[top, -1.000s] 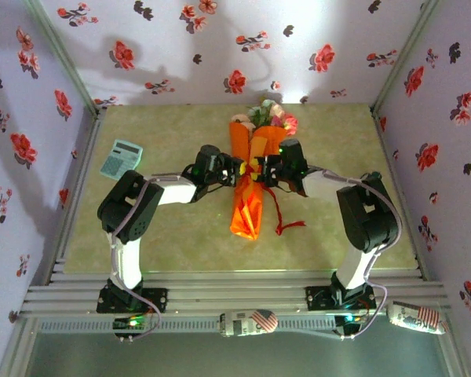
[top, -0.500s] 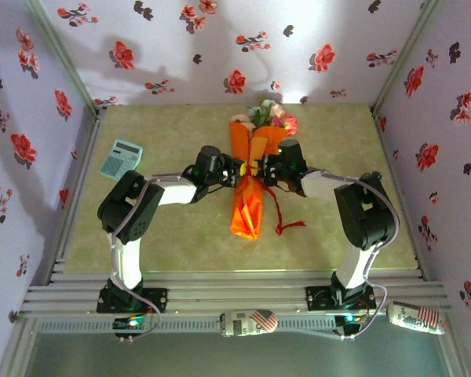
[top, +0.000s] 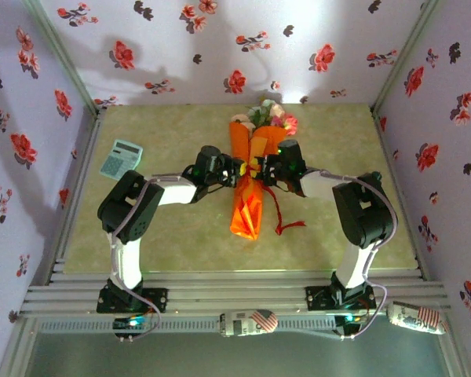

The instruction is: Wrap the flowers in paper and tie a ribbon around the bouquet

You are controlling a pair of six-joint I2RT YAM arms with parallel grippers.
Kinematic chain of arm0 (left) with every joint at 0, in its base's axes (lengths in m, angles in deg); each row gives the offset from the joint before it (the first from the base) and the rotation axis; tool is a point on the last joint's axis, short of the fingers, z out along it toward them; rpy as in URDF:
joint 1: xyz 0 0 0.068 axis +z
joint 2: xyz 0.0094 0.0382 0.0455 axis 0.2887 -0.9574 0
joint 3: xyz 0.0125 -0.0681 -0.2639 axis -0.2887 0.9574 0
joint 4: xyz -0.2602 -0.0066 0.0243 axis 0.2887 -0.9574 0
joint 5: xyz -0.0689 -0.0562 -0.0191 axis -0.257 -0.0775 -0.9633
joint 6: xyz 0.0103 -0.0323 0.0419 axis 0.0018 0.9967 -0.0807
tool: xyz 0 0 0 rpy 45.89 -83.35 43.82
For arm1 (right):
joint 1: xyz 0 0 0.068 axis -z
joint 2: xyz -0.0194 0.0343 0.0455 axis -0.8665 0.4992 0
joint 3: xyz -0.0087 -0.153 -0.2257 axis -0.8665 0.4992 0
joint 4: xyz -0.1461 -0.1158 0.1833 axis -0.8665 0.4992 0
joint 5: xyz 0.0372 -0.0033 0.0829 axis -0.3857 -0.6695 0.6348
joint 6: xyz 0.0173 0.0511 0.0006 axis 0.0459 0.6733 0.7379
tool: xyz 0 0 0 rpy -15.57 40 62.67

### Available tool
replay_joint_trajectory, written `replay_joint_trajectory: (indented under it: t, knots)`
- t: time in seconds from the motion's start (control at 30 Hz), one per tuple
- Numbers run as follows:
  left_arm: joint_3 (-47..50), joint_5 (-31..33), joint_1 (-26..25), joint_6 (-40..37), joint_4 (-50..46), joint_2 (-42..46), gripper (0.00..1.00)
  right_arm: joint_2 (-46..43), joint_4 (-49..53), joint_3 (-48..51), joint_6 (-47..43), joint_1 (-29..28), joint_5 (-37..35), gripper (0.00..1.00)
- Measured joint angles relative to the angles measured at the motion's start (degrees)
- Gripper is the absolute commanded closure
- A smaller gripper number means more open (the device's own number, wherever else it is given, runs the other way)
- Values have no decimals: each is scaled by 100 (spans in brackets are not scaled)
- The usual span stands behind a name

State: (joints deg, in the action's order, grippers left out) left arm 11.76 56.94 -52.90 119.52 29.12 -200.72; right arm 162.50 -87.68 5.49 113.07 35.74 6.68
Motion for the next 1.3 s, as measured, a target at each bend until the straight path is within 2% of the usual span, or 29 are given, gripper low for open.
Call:
replay_joint_trajectory:
  t: [0.17,0.6,1.0,1.13,1.17,1.3]
  knots:
    - [0,-2,0,0,15,0,100,87,-133,9,101,4,-17,80]
    - [0,-7,0,0,13,0,100,142,-129,9,101,57,-24,79]
    - [0,-52,-7,0,13,0,100,210,-164,4,98,107,-42,100]
    - [0,-61,-7,0,11,-2,100,210,-168,7,98,114,-85,100]
    - [0,-70,-7,0,11,-2,98,208,-170,7,98,114,-101,100]
    - [0,-114,-7,52,-72,-2,69,162,-236,22,98,116,-223,100]
